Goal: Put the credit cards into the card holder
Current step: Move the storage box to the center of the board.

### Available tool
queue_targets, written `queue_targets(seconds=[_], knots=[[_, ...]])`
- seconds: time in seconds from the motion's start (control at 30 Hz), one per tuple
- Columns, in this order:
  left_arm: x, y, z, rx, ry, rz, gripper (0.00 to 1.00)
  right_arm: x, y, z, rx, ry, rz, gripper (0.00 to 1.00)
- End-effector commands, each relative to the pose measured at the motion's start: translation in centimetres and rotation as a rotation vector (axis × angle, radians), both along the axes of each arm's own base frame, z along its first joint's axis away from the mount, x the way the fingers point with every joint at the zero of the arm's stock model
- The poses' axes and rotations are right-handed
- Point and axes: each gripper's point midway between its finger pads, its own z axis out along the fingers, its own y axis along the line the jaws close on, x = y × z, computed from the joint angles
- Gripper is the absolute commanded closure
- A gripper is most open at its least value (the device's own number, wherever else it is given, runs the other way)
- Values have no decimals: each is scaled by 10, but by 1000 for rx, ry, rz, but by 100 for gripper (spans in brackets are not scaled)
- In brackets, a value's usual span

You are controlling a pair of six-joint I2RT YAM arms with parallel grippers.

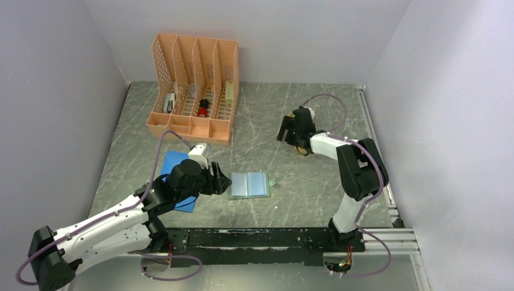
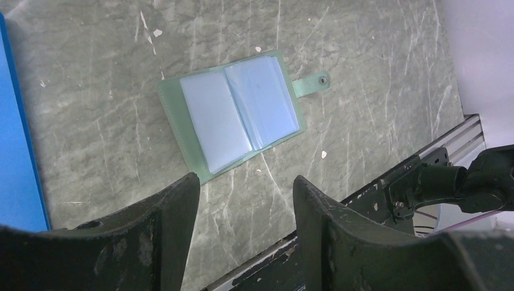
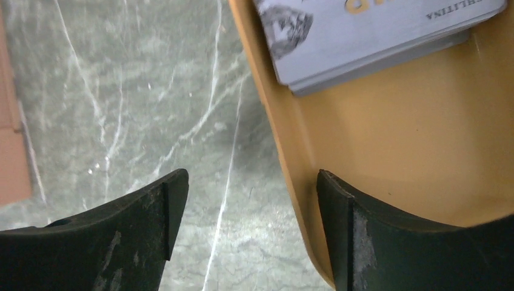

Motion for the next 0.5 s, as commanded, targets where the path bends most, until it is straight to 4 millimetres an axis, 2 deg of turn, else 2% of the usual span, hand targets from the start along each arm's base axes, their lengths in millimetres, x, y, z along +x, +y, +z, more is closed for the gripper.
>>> queue_targets(seconds=[0.0, 0.17, 0.47], knots=[[-1, -6, 8, -57, -10, -15, 37, -28, -10, -11, -170, 50, 9, 23], [-3, -7, 4, -74, 2, -19, 38, -41, -6, -8, -254, 32, 57, 48], [-4, -11, -3, -70, 17, -33, 38, -61, 13, -12, -338, 6, 180, 75]])
